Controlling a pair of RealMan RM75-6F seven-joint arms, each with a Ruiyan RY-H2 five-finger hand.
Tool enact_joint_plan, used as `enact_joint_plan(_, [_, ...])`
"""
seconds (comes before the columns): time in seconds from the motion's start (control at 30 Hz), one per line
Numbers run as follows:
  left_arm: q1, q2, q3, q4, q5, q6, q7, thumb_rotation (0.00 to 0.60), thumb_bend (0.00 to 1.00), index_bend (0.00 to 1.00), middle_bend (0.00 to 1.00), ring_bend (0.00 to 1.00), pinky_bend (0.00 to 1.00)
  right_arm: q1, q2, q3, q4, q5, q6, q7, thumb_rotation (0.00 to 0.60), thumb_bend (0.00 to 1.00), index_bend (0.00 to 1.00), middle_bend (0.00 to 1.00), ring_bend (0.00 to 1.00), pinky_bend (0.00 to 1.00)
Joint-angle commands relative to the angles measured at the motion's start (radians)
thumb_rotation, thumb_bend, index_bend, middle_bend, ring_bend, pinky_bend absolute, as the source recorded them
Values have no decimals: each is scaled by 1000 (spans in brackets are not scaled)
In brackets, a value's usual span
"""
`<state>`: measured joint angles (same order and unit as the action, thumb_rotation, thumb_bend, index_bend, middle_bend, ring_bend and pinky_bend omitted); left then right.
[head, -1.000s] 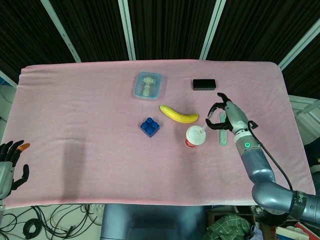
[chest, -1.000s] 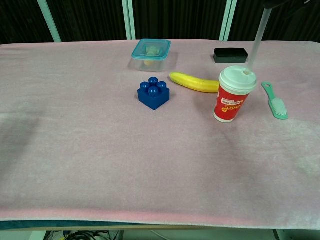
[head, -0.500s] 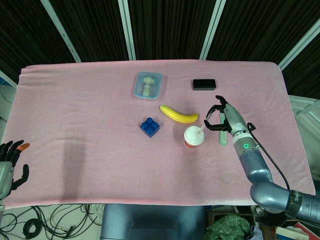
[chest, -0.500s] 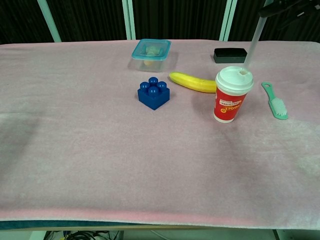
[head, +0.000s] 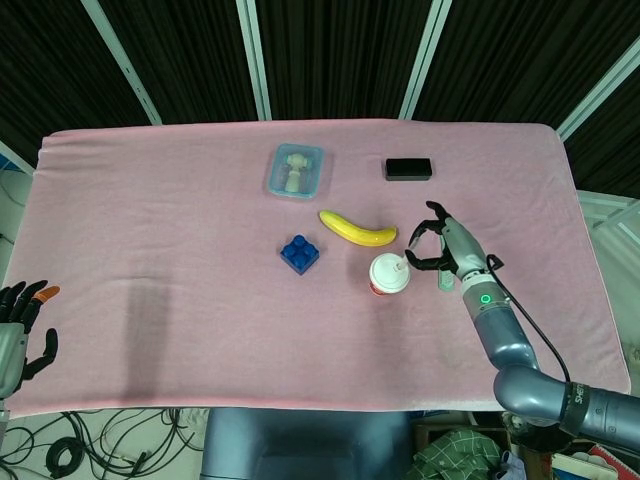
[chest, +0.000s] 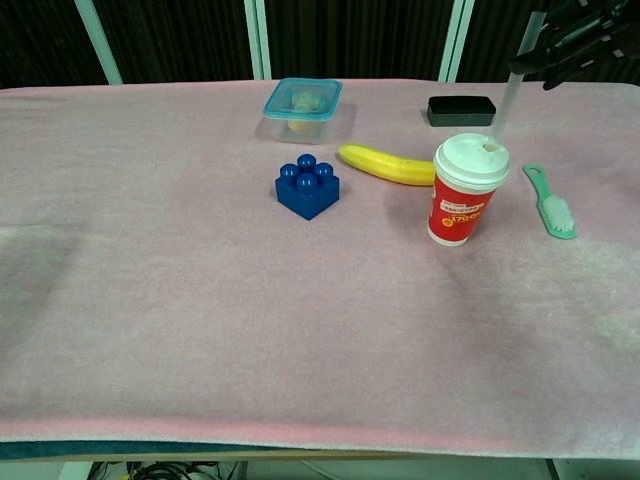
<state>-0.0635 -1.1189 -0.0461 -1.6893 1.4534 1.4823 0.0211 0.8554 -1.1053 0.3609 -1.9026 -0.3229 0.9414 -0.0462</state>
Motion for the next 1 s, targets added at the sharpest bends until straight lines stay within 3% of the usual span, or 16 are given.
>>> enact_joint_plan(0.03, [0,1,0,0,0,0,-1,600,581,190,106,23,11,-4,-19,-12,14,-16,9,-5,600,385,656,0,0,156])
enact_joint_plan(0.37, [0,2,1,0,1,-1,-2,600,580,190,106,23,11,-17,-65,-30,46,-55,10,-1,600,357,637,0,0,156])
enact_joint_plan(0.43, [0,2,0,0,0,-1,-2,600,581,190,106,23,11,-21,-72,-33,54,-68,10,2,600,322,566,0,0,156])
enact_joint_plan(0.6, [-1,2,1,0,0,-2,-2,600,581,190,106,23,11,-32,-75,-37,64,-99,2,5,600,216,244,0,0,156])
enact_joint_plan(0.7, [-1,2,1,0,-1,-3,-2,600,581,190,106,23,11,-37,-71,-39,63,-116,-6,5,600,185,133,0,0,156])
enact_joint_plan(1.0, [-1,2,1,0,0,-2,-2,600,581,190,106,23,11,-61,-35,-35,38,-149,-15,19,600,180,107,0,0,156])
